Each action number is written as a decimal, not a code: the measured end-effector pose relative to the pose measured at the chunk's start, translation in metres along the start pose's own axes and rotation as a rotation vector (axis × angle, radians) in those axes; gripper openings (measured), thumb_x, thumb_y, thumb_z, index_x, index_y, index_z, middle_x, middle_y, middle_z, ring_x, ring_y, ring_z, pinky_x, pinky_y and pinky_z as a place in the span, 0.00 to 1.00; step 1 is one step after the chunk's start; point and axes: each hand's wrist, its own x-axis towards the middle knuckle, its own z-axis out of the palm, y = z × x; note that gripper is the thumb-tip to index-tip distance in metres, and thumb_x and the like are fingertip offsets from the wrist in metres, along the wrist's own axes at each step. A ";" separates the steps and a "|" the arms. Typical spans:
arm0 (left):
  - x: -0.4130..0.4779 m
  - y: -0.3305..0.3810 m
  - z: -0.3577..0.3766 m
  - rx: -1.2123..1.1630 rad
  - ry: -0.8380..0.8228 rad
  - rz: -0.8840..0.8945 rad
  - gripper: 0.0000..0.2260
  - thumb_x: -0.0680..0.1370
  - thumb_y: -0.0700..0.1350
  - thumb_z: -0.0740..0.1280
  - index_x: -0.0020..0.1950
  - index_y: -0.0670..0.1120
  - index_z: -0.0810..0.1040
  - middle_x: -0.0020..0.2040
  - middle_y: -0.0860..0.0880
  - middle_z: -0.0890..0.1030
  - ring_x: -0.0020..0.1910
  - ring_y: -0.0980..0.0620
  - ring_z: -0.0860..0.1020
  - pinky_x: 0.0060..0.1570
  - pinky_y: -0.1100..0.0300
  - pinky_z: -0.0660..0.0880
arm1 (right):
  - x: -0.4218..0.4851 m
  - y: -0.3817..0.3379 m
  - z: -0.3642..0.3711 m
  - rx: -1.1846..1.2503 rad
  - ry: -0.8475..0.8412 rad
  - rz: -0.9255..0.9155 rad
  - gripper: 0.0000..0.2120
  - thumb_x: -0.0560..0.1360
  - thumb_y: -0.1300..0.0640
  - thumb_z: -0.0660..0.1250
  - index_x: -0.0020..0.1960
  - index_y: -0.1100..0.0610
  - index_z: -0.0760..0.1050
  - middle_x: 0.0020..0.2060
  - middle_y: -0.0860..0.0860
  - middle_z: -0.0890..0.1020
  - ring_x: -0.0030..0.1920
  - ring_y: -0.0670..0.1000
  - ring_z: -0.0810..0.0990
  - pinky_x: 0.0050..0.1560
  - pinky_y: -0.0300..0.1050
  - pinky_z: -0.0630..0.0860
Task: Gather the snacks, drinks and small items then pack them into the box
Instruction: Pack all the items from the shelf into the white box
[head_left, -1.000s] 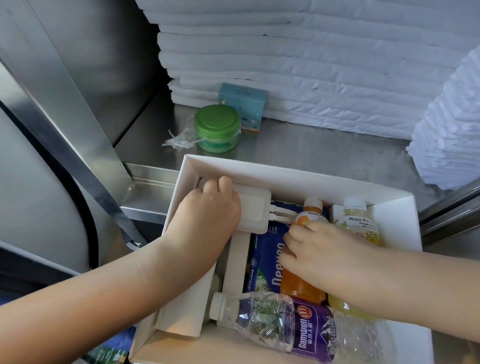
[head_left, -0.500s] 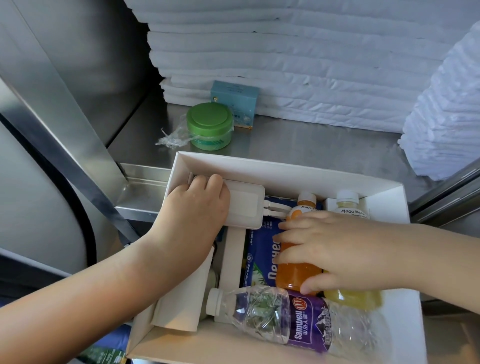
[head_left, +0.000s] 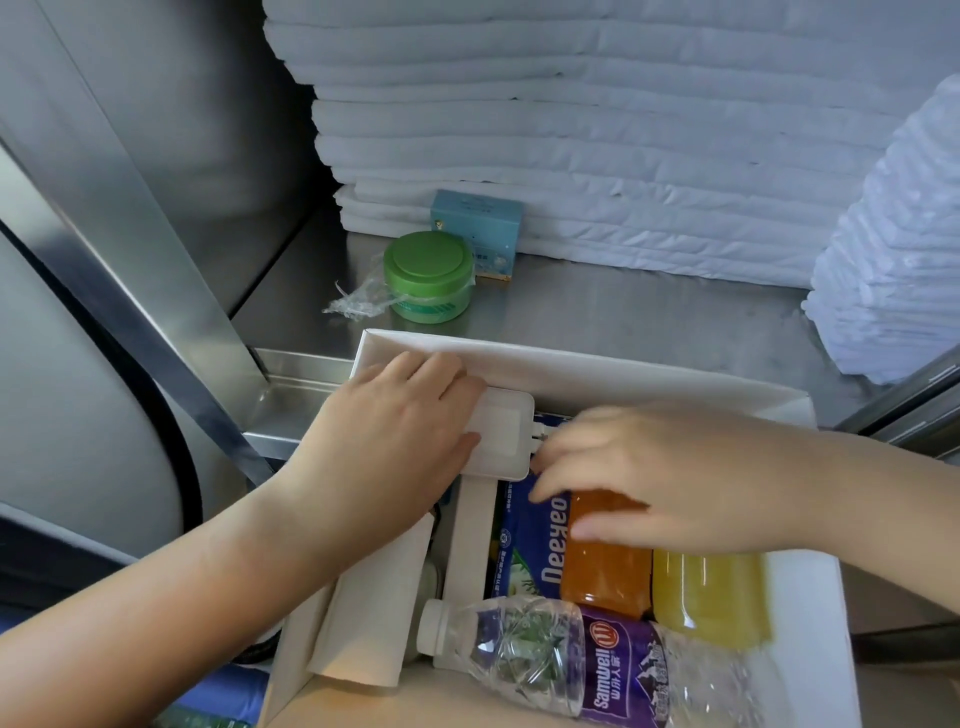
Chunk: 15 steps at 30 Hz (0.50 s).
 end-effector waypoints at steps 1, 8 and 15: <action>0.003 -0.002 -0.004 -0.043 0.064 0.002 0.14 0.73 0.48 0.67 0.55 0.43 0.79 0.48 0.47 0.80 0.46 0.46 0.79 0.43 0.53 0.78 | 0.001 0.002 -0.004 0.020 0.051 0.042 0.14 0.78 0.44 0.57 0.61 0.42 0.73 0.57 0.38 0.74 0.54 0.35 0.69 0.54 0.31 0.65; 0.030 -0.015 -0.020 -0.266 0.300 -0.123 0.07 0.77 0.45 0.64 0.49 0.46 0.81 0.43 0.52 0.80 0.42 0.50 0.78 0.35 0.56 0.76 | 0.032 0.036 -0.030 0.117 0.546 0.179 0.11 0.75 0.49 0.61 0.54 0.49 0.78 0.45 0.39 0.77 0.46 0.40 0.76 0.47 0.36 0.71; 0.055 -0.022 0.003 -0.337 0.132 -0.255 0.15 0.80 0.50 0.57 0.60 0.48 0.78 0.55 0.51 0.78 0.55 0.49 0.75 0.52 0.56 0.72 | 0.105 0.110 -0.028 -0.090 0.341 0.353 0.26 0.78 0.53 0.63 0.73 0.56 0.61 0.71 0.52 0.65 0.70 0.54 0.64 0.68 0.49 0.64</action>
